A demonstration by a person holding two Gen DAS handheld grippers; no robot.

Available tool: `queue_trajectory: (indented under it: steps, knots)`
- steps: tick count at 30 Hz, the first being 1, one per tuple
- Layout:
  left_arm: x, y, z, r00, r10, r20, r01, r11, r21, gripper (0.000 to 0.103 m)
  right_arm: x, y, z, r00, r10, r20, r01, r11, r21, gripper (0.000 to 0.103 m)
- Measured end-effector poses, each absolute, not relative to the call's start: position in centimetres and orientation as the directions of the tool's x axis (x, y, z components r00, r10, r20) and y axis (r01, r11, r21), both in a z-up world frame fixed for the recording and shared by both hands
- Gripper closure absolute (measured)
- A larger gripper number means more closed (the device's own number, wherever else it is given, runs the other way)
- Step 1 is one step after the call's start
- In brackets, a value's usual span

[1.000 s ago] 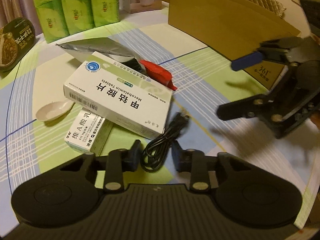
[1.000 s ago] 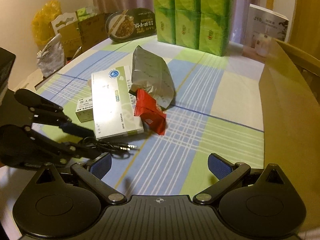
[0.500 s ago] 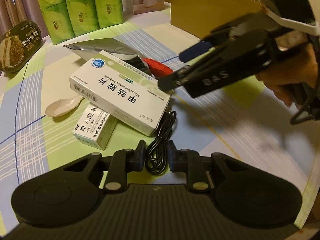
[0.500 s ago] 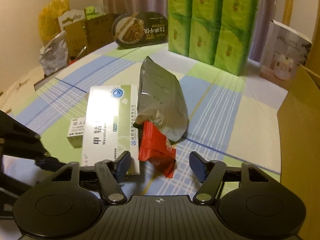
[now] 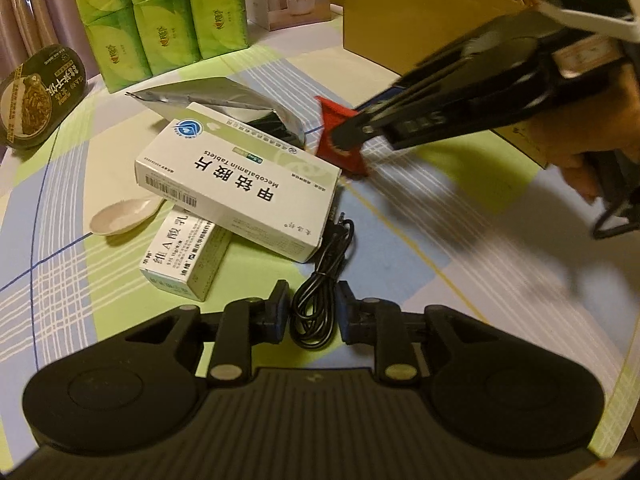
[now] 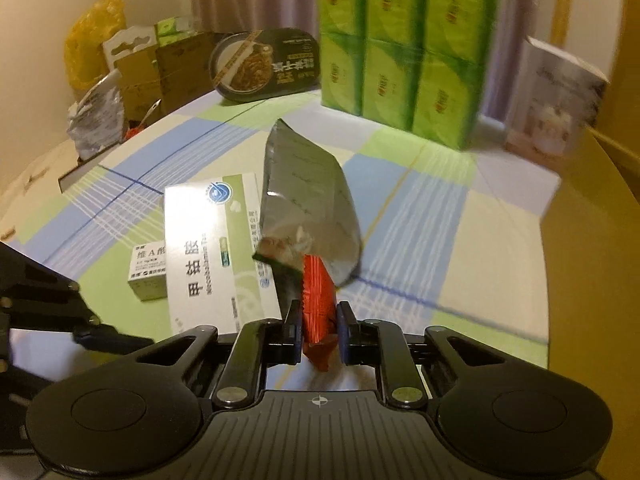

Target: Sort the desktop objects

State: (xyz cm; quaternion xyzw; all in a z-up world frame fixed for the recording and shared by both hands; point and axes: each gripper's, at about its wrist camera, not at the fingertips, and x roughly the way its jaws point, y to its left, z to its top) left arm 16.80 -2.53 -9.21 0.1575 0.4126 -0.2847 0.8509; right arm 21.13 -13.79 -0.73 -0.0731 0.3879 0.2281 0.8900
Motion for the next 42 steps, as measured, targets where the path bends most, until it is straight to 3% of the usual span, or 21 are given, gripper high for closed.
queue_trajectory:
  steps: [5,12,15,17,24,28,37,39,41,42]
  knots:
    - [16.0,-2.9,-8.9,0.468,-0.375,-0.8,0.638,0.77,0.012,0.083,18.6,-17.5,-0.2,0.548,0.378,-0.747,-0.321,0.919,0.229,0.089]
    - [13.5,-4.0,-8.7,0.453,-0.394,-0.8,0.661,0.75,0.005,0.083,13.9,-20.3,0.7,0.533,0.354,-0.768,-0.259,0.933,0.25,0.086]
    - [12.8,-4.6,-8.8,0.46,-0.389,-0.798,0.669,0.743,0.023,0.083,12.3,-20.6,1.0,0.55,0.315,-0.773,-0.268,0.944,0.194,0.069]
    - [12.8,-4.8,-8.8,0.466,-0.392,-0.793,0.672,0.74,0.029,0.081,11.4,-20.6,0.9,0.564,0.286,-0.774,-0.288,0.947,0.14,0.051]
    - [13.4,-4.9,-8.9,0.482,-0.398,-0.78,0.66,0.751,0.024,0.075,9.2,-18.9,-0.3,0.622,0.194,-0.759,-0.473,0.865,-0.167,0.036]
    - [13.6,-5.1,-9.1,0.477,-0.409,-0.778,0.666,0.746,0.017,0.073,9.2,-18.5,-1.1,0.627,0.204,-0.752,-0.544,0.806,-0.234,0.031]
    - [13.7,-5.2,-9.1,0.442,-0.445,-0.779,0.674,0.738,-0.039,0.073,13.4,-19.8,-2.6,0.527,0.263,-0.808,-0.553,0.829,-0.091,0.032]
    - [13.7,-5.2,-9.1,0.441,-0.448,-0.778,0.669,0.741,-0.047,0.073,13.6,-20.0,-2.4,0.5,0.268,-0.824,-0.536,0.843,-0.051,0.043]
    - [13.7,-5.2,-9.1,0.445,-0.445,-0.777,0.669,0.742,-0.041,0.073,13.1,-20.0,-2.0,0.48,0.273,-0.833,-0.519,0.855,-0.019,0.065]
    - [13.7,-5.2,-9.1,0.448,-0.442,-0.777,0.669,0.743,-0.037,0.073,12.7,-19.9,-1.9,0.474,0.276,-0.836,-0.511,0.859,-0.006,0.065]
